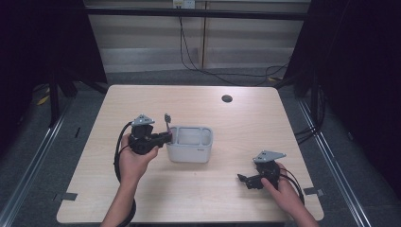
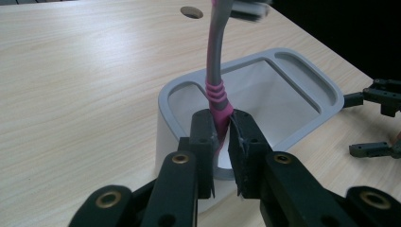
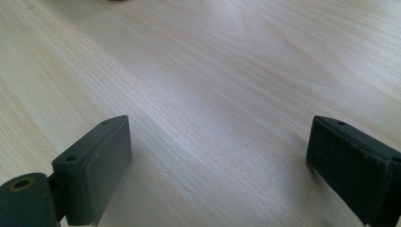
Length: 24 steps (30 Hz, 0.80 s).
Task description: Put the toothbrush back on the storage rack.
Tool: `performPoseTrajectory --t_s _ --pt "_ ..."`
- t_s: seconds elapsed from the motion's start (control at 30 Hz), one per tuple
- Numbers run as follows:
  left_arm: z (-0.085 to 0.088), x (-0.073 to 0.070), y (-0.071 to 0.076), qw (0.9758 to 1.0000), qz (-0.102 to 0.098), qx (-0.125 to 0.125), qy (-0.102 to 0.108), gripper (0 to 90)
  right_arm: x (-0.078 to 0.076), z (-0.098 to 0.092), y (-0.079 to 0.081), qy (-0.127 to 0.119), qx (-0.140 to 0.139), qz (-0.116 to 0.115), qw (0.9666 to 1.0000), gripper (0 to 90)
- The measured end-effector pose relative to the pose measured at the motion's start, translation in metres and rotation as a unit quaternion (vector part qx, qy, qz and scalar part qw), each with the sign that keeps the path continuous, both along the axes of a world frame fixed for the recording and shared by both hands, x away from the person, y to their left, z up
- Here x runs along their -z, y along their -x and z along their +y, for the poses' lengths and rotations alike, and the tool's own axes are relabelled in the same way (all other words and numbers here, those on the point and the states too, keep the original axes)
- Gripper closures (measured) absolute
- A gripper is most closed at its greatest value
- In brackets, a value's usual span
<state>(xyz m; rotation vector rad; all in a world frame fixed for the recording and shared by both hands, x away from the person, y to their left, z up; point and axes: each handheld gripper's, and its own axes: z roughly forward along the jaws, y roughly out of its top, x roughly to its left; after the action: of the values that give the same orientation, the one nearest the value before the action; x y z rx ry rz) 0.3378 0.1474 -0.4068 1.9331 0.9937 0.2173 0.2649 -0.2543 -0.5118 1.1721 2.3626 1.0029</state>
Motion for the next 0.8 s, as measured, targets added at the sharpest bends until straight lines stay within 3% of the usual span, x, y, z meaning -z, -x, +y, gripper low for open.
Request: performPoseTrajectory --t_s 0.8 --pt "-0.0014 -0.0032 0.0013 0.9999 -0.006 0.008 -0.004 75.4 -0.0001 0.0001 0.0 0.0 0.0 0.001 1.0 7.0"
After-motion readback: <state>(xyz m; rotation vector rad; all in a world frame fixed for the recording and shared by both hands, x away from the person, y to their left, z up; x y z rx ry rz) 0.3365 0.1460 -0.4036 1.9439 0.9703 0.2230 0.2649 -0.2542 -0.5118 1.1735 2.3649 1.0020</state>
